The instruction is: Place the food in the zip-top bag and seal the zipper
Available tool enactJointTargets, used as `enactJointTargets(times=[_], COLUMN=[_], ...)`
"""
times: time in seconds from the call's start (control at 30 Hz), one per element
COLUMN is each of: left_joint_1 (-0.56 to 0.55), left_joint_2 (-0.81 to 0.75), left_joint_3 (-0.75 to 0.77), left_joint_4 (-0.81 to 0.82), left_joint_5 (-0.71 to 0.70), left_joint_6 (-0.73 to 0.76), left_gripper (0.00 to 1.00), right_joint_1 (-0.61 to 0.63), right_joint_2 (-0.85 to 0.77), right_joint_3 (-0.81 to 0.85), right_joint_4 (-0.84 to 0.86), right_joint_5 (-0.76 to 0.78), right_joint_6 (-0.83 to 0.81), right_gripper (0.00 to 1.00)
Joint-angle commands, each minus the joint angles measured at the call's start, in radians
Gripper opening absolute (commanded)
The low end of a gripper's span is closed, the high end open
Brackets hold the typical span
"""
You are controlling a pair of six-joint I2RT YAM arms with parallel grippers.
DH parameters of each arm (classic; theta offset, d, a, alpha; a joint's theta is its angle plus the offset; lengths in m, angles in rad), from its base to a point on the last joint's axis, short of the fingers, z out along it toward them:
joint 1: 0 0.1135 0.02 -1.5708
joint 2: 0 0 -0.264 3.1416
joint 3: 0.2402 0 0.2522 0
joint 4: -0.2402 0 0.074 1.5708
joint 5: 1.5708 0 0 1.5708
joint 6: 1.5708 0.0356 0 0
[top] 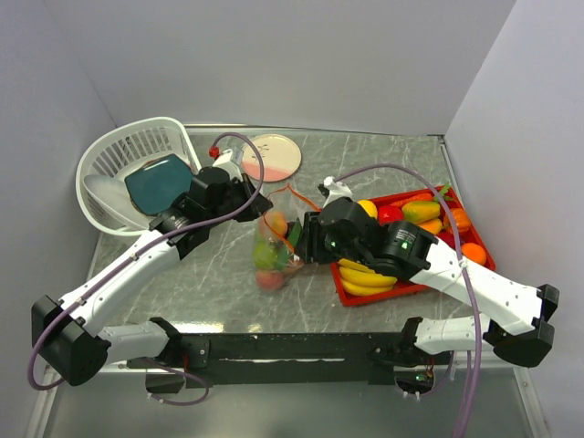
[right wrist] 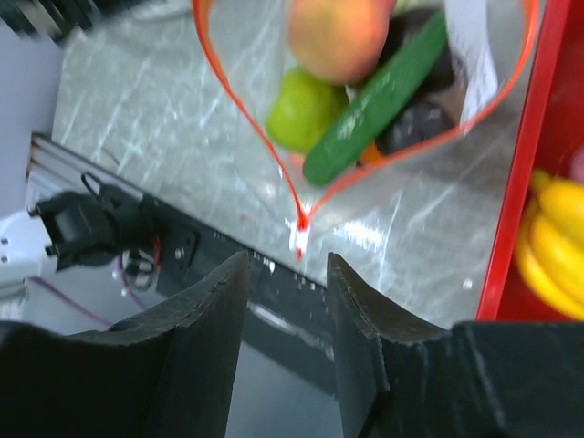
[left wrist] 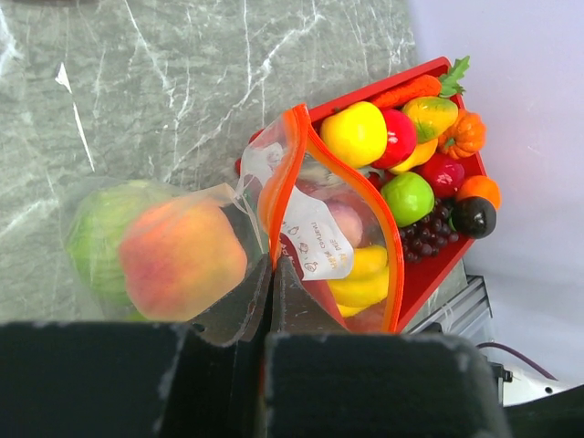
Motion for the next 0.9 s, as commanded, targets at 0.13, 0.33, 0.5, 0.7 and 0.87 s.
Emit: enactJointTargets(times=[0.13,0.33,0.5,0.7,0.87], left_joint_1=[-0.008,-0.023,-0.031,-0.034,-0.034], left_joint_2=[0.014,0.028,0.023,0.021,0.020], left_joint_3=[0.026,0.042,0.037,0.034,0.026], left_joint_4=[0.066,0.060,0.062,0.057,0.065], left_joint_5=[0.030,0.027,0.024,0.017,0.018], left_joint_6=[-0.021,-0.021,-0.022,-0.022,-0.025], left_gripper=[0.04,0.04,0.04,0.04,0.04], right_joint_1=[0.010,0.007,-0.010,-0.042,-0.048], right_joint_2=[0.012,0.049,0.063,0.024,0.017], right_joint_3=[-0.016,-0.005,-0.001,-0.025,-0.041], right_joint_4=[-0.010,-0.018,-0.031,-0.036,-0.044], right_joint_5=[-0.079,-0.053,-0.038,-0.036,-0.047], right_joint_6=[0.052,0.048,0.040,0.035,0.035], right_gripper=[0.46,0.45,0.44,0.42,0.43])
